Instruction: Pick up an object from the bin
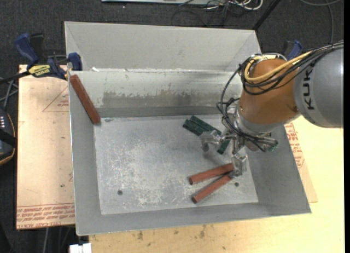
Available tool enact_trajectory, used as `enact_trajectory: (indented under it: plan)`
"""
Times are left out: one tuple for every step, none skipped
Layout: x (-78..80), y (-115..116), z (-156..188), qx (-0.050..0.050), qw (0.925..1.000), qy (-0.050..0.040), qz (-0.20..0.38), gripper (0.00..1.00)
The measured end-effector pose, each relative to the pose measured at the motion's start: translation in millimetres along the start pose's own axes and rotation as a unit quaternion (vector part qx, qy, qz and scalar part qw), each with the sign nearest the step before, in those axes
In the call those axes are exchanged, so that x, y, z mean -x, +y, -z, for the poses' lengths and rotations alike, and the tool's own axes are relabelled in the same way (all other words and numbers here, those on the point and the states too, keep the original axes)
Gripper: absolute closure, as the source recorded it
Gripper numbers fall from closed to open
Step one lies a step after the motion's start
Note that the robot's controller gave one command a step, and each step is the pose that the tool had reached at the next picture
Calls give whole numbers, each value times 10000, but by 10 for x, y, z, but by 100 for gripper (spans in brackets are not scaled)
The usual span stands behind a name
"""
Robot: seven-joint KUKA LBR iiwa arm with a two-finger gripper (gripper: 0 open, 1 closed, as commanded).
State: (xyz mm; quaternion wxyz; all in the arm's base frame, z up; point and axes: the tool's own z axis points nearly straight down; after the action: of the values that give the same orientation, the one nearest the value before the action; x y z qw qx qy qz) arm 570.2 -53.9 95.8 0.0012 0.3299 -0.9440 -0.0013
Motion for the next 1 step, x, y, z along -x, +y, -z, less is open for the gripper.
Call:
enact_trajectory:
  plan:
    - [-468,244,-127,-25,9998,-36,192,100]
